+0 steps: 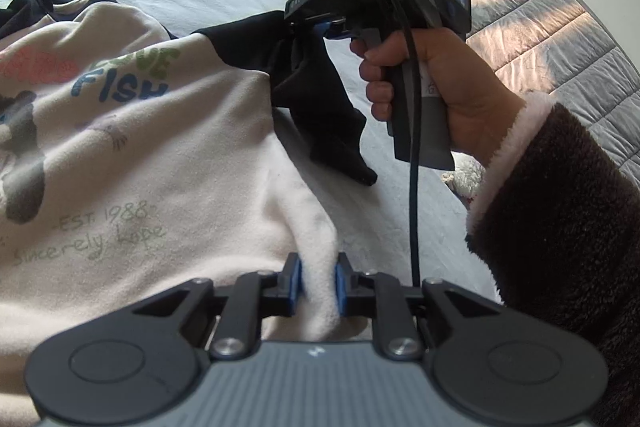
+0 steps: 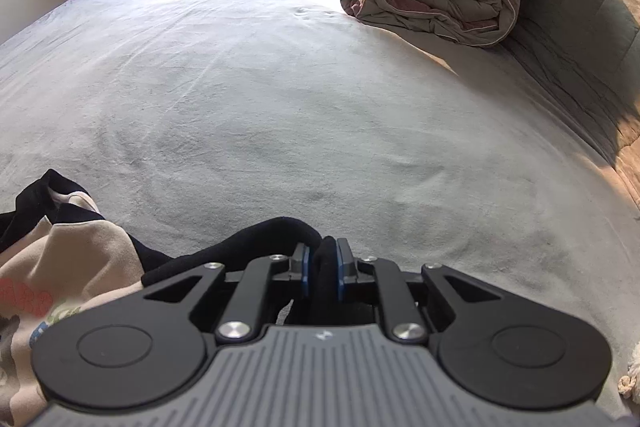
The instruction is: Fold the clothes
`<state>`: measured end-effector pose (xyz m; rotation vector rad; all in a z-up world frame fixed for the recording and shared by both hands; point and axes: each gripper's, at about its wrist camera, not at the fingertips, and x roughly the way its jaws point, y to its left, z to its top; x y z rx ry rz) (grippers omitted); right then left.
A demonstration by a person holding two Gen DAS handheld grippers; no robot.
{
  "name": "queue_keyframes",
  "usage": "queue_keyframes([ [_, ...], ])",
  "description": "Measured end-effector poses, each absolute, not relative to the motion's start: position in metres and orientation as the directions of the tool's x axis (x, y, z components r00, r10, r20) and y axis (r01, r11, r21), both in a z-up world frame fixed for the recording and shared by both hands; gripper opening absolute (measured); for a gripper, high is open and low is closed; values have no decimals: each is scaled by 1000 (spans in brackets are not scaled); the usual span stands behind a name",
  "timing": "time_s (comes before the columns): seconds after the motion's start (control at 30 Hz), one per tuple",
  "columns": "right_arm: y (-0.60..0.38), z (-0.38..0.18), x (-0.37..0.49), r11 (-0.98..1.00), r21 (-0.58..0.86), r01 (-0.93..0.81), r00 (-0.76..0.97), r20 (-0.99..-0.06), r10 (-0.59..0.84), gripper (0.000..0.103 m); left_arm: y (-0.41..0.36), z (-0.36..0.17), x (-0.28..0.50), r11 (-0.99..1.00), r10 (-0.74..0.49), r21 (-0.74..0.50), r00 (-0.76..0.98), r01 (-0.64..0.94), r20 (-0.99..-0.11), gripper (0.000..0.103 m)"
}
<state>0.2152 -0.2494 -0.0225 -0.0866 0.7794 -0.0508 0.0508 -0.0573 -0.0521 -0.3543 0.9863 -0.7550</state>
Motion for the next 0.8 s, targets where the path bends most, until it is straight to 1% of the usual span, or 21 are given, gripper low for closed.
queue_keyframes([
  [0.03,-249,-23,214,996,-93,8,710,-701,-71,17,-57,-52,51,698,-714,-589,327,407,-620,21],
  [0.1,-250,-23,210,997,-83,1,708,-704,-59,20,-56,-50,51,701,-711,-586,324,407,-625,32],
  [0.13,-250,-23,207,997,-78,-3,707,-705,-53,20,-54,-49,51,705,-706,-580,328,407,-627,35],
  [0.17,-251,-22,204,998,-70,-5,708,-705,-46,25,-52,-47,51,713,-699,-572,336,406,-632,40],
  [0.2,-252,-20,200,998,-55,-5,710,-703,-35,36,-49,-45,52,720,-691,-563,344,404,-636,42],
  [0.23,-253,-17,195,999,-40,-6,713,-701,-24,40,-46,-43,52,727,-684,-557,352,402,-639,44],
  [0.27,-254,-14,191,1000,-25,-7,716,-698,-13,44,-43,-41,53,733,-678,-552,361,398,-640,48],
  [0.3,-254,-11,186,1000,-10,-7,719,-695,-2,44,-38,-40,53,738,-673,-549,368,392,-642,52],
  [0.37,-255,-7,176,1000,11,-11,722,-692,15,45,-28,-38,54,756,-654,-536,386,376,-651,56],
  [0.4,-255,-5,169,1000,19,-13,722,-691,22,45,-23,-37,53,767,-641,-526,397,367,-657,58],
  [0.53,-250,-2,139,999,30,-37,721,-691,48,46,2,-40,52,837,-547,-468,449,284,-706,58],
  [0.57,-249,-3,131,998,41,-44,717,-695,60,48,9,-42,52,848,-529,-461,456,261,-715,58],
  [0.6,-248,-3,123,997,51,-51,712,-698,72,49,15,-43,51,853,-520,-461,462,244,-718,58],
  [0.8,-242,-8,81,988,127,-91,664,-731,155,50,56,-40,37,879,-470,-437,511,191,-720,58],
])
